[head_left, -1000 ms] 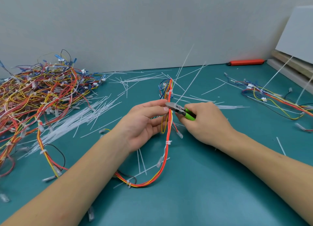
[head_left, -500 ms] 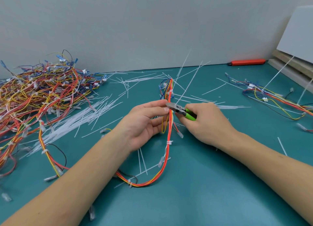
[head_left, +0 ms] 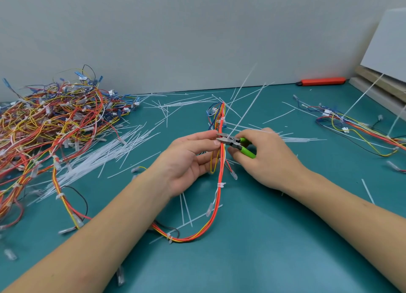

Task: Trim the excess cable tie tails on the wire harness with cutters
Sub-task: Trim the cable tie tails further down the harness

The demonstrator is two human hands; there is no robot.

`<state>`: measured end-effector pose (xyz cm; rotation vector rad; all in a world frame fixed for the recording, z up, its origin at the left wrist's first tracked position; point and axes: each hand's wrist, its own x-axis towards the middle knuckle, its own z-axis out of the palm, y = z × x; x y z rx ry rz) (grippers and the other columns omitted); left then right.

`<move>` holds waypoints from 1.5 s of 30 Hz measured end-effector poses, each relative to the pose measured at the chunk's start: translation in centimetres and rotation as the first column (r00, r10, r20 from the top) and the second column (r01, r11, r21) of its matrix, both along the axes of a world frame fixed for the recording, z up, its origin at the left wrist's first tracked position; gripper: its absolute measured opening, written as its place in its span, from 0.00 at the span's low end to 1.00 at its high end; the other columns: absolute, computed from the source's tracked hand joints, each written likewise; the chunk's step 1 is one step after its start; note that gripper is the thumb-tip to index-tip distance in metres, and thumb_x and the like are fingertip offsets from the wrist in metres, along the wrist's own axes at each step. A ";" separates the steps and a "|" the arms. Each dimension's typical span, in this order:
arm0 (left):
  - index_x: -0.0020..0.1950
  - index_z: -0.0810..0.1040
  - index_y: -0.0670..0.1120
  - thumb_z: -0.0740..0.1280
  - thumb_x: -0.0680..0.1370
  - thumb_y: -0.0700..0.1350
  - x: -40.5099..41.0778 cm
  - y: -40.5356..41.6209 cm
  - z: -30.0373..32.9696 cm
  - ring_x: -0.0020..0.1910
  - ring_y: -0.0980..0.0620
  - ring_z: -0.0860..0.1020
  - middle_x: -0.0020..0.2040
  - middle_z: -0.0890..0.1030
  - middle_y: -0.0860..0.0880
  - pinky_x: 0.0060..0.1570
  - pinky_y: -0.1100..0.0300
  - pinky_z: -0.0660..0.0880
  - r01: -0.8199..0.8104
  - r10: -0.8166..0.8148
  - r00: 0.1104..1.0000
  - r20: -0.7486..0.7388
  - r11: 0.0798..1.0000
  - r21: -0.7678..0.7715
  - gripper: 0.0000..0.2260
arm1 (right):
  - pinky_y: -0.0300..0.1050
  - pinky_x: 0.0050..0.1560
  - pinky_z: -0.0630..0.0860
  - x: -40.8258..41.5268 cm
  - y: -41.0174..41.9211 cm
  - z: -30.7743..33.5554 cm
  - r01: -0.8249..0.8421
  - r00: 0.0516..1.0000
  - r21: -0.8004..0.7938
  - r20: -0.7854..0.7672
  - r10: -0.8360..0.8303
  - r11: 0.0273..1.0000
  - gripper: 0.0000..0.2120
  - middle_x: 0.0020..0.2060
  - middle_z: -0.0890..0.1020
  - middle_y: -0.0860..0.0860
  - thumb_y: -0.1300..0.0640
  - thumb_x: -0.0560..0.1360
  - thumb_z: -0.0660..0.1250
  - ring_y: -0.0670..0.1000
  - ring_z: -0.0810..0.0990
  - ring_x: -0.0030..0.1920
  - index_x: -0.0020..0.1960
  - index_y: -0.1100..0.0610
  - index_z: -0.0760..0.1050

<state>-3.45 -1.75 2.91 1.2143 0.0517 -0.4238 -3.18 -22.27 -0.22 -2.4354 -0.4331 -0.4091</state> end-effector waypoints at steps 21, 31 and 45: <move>0.68 0.78 0.37 0.69 0.77 0.34 -0.2 -0.1 0.1 0.37 0.52 0.83 0.44 0.85 0.46 0.42 0.59 0.81 0.023 -0.023 0.999 0.032 1.000 -0.008 0.19 | 0.47 0.34 0.69 0.1 -0.2 0.1 -0.011 0.999 0.049 -0.049 0.013 0.999 0.16 0.29 0.76 0.44 0.43 0.79 0.69 0.48 0.71 0.32 0.37 0.49 0.73; 0.68 0.77 0.37 0.69 0.77 0.34 -0.3 -0.2 0.3 0.36 0.51 0.83 0.46 0.84 0.45 0.44 0.58 0.81 0.025 -0.024 0.999 0.035 1.000 -0.010 0.19 | 0.50 0.31 0.69 -0.1 -0.1 0.3 0.045 0.997 -0.003 -0.057 -0.045 0.999 0.25 0.23 0.69 0.48 0.40 0.79 0.68 0.51 0.66 0.27 0.32 0.54 0.66; 0.69 0.77 0.38 0.69 0.77 0.35 -0.3 -0.2 0.2 0.36 0.50 0.82 0.53 0.81 0.42 0.45 0.57 0.80 0.049 -0.049 0.998 0.029 0.999 -0.004 0.20 | 0.48 0.30 0.67 0.0 -0.1 0.1 0.076 0.996 -0.016 -0.053 -0.077 0.997 0.22 0.25 0.72 0.48 0.40 0.79 0.66 0.51 0.66 0.28 0.35 0.53 0.67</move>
